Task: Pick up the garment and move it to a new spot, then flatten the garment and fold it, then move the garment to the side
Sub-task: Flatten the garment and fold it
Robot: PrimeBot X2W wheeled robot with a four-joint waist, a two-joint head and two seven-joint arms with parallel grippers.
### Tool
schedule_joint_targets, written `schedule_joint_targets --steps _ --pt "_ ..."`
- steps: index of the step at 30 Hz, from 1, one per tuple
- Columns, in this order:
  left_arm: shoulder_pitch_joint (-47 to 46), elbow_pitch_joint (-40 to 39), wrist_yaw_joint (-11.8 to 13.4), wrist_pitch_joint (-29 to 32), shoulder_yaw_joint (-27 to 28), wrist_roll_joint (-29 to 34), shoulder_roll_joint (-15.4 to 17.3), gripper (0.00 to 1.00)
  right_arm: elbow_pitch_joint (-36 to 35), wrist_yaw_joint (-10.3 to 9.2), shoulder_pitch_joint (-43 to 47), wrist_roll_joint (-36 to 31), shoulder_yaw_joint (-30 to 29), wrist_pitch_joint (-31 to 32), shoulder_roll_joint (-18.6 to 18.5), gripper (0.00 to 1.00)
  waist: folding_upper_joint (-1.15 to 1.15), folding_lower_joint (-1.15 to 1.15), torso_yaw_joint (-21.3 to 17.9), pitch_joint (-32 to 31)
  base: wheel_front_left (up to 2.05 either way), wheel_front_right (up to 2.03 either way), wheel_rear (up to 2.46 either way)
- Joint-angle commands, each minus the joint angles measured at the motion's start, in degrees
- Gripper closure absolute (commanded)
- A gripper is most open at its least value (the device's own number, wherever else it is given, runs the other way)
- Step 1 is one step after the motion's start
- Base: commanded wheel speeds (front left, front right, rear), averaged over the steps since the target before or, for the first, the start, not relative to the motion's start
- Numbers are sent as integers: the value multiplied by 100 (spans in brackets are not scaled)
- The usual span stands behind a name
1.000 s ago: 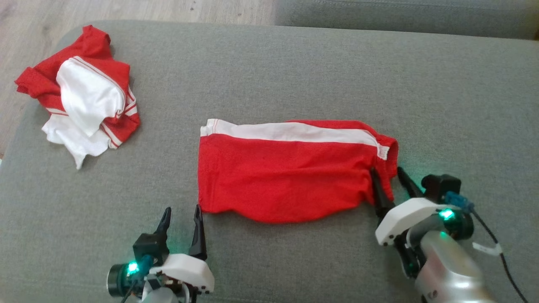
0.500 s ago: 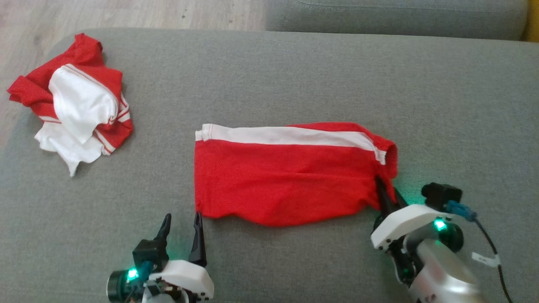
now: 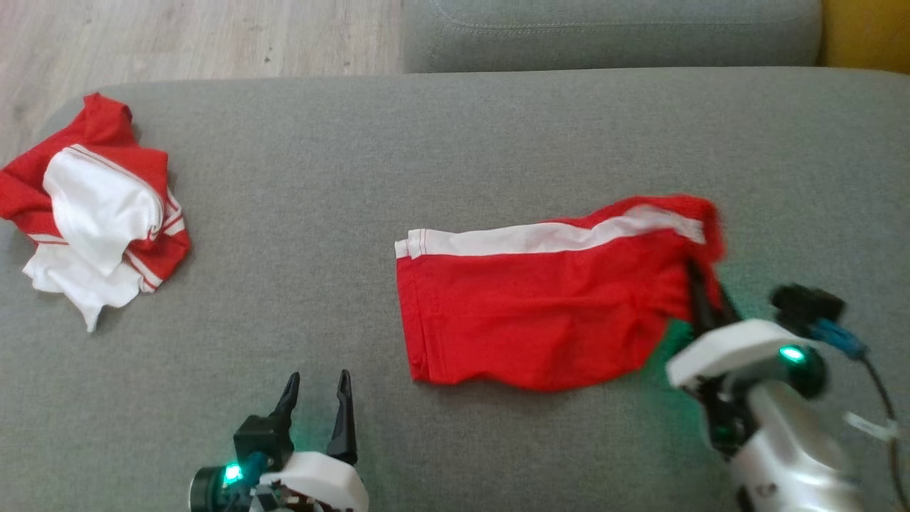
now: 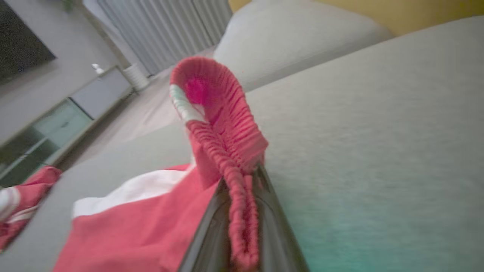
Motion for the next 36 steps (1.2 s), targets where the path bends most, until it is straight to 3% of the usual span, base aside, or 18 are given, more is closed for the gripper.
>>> schedule_joint_targets --steps 1,7,13,14,15,16,21,26,29,36 --pt "-87 -111 18 -30 83 -54 17 0 -413 -4 -207 196 373 88 144 100 0 0 36 -26 0 0 0" --pt "-88 -62 13 -30 -180 -148 17 0 -1227 -4 -204 626 1389 531 278 100 0 0 447 -99 0 0 0" --pt "-80 30 26 -30 -340 -163 17 0 -1026 -4 -287 589 1871 646 380 100 0 0 1065 -99 0 0 0" --pt "-82 50 24 -30 -349 -156 17 0 -916 -4 -315 545 1908 624 391 92 0 0 1147 -90 0 0 0" --pt "-89 52 26 -30 -347 -147 17 0 -845 -4 -336 539 1963 593 399 42 0 0 1210 -79 0 0 0" --pt "-95 47 35 -30 -339 -128 17 0 -810 -4 -346 591 2014 550 406 0 0 0 1255 -72 0 0 0" --pt "-103 -4 82 -30 -227 -55 17 0 -1015 -4 -343 1045 2458 326 412 0 0 0 1257 -69 0 0 0" --pt "-80 -257 141 -30 26 121 17 0 -974 -4 -354 1011 2498 28 413 0 0 0 896 -105 0 0 0" --pt "-58 -499 193 -30 184 293 17 0 -839 -4 -301 692 2074 -49 346 0 0 0 623 -141 0 0 0" --pt "22 -1032 314 -30 474 851 17 0 -1258 -4 239 -672 331 -62 300 0 0 0 138 -186 0 0 0"
